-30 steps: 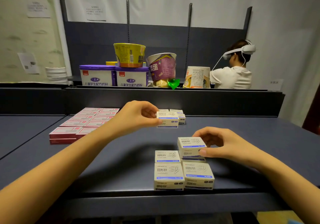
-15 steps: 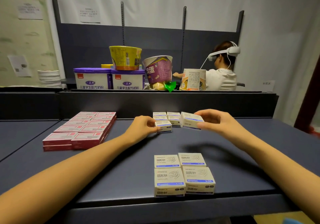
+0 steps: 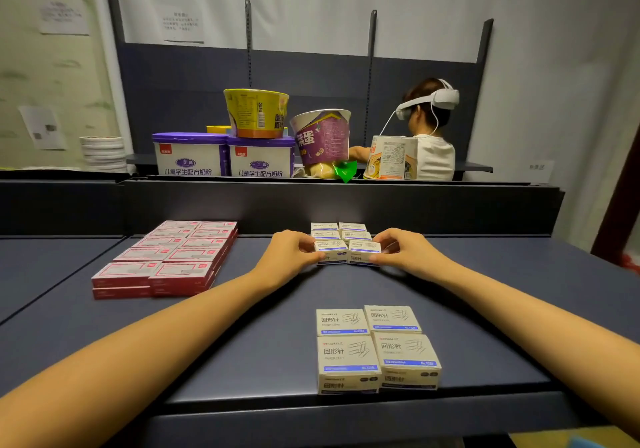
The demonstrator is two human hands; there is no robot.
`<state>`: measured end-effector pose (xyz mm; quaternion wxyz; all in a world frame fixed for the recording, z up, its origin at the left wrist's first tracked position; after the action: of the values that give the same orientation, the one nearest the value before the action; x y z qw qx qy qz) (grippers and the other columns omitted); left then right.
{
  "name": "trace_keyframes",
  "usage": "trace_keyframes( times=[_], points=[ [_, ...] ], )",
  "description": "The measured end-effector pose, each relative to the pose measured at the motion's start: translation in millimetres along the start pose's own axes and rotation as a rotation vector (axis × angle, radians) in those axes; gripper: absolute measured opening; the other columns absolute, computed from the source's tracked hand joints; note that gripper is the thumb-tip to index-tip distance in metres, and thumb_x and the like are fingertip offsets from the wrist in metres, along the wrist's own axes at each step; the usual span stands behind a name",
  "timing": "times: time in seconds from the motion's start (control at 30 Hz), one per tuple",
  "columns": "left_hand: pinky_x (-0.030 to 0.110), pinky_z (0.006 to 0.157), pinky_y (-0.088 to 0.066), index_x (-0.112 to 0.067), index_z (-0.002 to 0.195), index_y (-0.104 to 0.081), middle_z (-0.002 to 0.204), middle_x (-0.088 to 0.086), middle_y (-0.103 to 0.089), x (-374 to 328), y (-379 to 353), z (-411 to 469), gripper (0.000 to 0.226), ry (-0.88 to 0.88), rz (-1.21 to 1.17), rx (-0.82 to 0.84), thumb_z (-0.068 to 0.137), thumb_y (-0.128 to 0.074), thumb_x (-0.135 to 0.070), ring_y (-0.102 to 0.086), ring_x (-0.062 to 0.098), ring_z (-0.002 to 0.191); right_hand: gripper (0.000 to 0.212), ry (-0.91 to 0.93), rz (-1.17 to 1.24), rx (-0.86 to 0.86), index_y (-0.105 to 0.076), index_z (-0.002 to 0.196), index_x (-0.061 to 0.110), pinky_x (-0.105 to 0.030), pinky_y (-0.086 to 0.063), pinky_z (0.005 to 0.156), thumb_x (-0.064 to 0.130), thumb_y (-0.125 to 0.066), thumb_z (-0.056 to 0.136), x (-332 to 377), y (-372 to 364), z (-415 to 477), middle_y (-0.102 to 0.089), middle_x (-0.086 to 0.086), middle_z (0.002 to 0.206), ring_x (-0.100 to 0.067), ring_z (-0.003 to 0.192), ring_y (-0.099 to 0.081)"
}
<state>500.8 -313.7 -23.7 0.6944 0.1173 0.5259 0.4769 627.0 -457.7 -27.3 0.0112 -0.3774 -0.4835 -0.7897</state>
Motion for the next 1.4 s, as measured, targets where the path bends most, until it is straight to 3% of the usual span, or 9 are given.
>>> trace_keyframes(
  times=[0.4, 0.6, 0.7, 0.83, 0.9, 1.03, 1.13, 1.27, 1.4],
  points=[
    [0.015, 0.075, -0.048, -0.005, 0.111, -0.063, 0.112, 0.01, -0.068, 7.8, 1.7, 2.0, 0.033, 0.072, 0.014, -0.044, 0.083, -0.067, -0.023, -0.062, 0.011, 0.089, 0.046, 0.0, -0.035, -0.041, -0.048, 0.118, 0.011, -0.019, -0.046, 0.077, 0.031, -0.067, 0.082, -5.8, -1.9, 6.6, -0.061, -0.008, 0.116, -0.012, 0.091, -0.056],
    [0.023, 0.08, -0.041, -0.012, 0.129, -0.044, 0.122, 0.009, -0.059, 0.0, 6.4, -4.1, 0.056, 0.189, 0.072, 0.047, 0.083, -0.066, -0.034, -0.053, 0.011, 0.094, 0.075, 0.007, -0.022, -0.086, -0.033, 0.136, 0.015, -0.026, -0.044, 0.084, 0.03, -0.074, 0.075, 12.0, 24.3, -7.3, -0.047, -0.01, 0.129, -0.015, 0.1, -0.051],
    [0.026, 0.081, -0.047, -0.016, 0.123, -0.049, 0.115, 0.005, -0.06, -29.6, 19.6, -24.7, 0.047, 0.16, 0.025, 0.085, 0.083, -0.066, -0.032, -0.057, 0.014, 0.093, 0.057, 0.06, 0.088, -0.116, -0.042, 0.125, 0.019, -0.022, -0.045, 0.082, 0.028, -0.071, 0.076, 35.7, 45.6, -38.5, -0.053, -0.003, 0.114, -0.016, 0.097, -0.055],
    [0.028, 0.077, -0.051, -0.021, 0.098, -0.061, 0.094, -0.003, -0.066, -70.8, 32.6, -80.7, 0.02, 0.047, -0.07, 0.149, 0.082, -0.067, -0.031, -0.061, 0.01, 0.082, 0.037, 0.084, 0.193, 0.083, -0.058, 0.098, 0.029, -0.032, -0.048, 0.085, 0.043, -0.068, 0.066, 48.2, 33.3, -102.3, -0.064, 0.007, 0.092, -0.01, 0.088, -0.06],
    [0.023, 0.073, -0.049, -0.024, 0.092, -0.062, 0.088, -0.004, -0.067, -81.4, 31.5, -110.4, 0.017, 0.015, -0.116, 0.197, 0.08, -0.067, -0.034, -0.06, 0.005, 0.077, 0.034, 0.069, 0.16, 0.179, -0.058, 0.095, 0.032, -0.029, -0.051, 0.083, 0.047, -0.065, 0.065, 46.6, 20.1, -130.1, -0.065, 0.012, 0.092, -0.007, 0.088, -0.062],
    [0.017, 0.074, -0.05, -0.032, 0.092, -0.059, 0.09, -0.01, -0.066, -78.6, 19.3, -144.4, 0.039, 0.061, -0.083, 0.272, 0.062, -0.064, -0.056, -0.061, 0.004, 0.083, 0.041, 0.046, 0.173, 0.235, -0.053, 0.099, 0.029, -0.025, -0.054, 0.085, 0.05, -0.068, 0.067, 42.4, 6.5, -160.0, -0.066, 0.017, 0.1, -0.006, 0.096, -0.063],
    [0.02, 0.081, -0.051, -0.033, 0.097, -0.058, 0.094, -0.009, -0.066, -71.9, 14.6, -150.4, 0.045, 0.08, -0.104, 0.256, 0.058, -0.068, -0.054, -0.061, 0.002, 0.088, 0.052, 0.055, 0.174, 0.233, -0.051, 0.101, 0.031, -0.021, -0.054, 0.085, 0.06, -0.069, 0.061, 44.9, 3.6, -166.5, -0.064, 0.022, 0.105, -0.003, 0.1, -0.062],
    [0.012, 0.079, -0.047, -0.036, 0.1, -0.054, 0.099, -0.015, -0.064, -71.8, 13.8, -155.7, 0.047, 0.052, -0.081, 0.251, 0.06, -0.071, -0.051, -0.057, -0.001, 0.095, 0.046, 0.085, 0.157, 0.219, -0.05, 0.102, 0.032, -0.017, -0.052, 0.084, 0.048, -0.074, 0.066, 48.5, 0.0, -171.3, -0.062, 0.028, 0.104, 0.0, 0.102, -0.059],
    [0.016, 0.079, -0.048, -0.035, 0.102, -0.054, 0.099, -0.019, -0.064, -75.8, 14.5, -159.4, 0.037, -0.012, -0.042, 0.222, 0.072, -0.076, -0.035, -0.057, 0.003, 0.095, 0.046, 0.111, 0.143, 0.168, -0.052, 0.101, 0.032, -0.018, -0.051, 0.085, 0.049, -0.073, 0.064, 49.4, 1.9, -172.6, -0.062, 0.027, 0.105, -0.002, 0.101, -0.059]
  ],
)
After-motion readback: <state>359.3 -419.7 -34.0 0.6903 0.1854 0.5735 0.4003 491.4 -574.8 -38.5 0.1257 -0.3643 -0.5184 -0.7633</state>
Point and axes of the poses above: each hand's wrist, its own z-axis towards the middle knuckle, its own y-axis out of the back of the hand, x = y × z, the point moved 9 cm from there along z, towards the middle knuckle
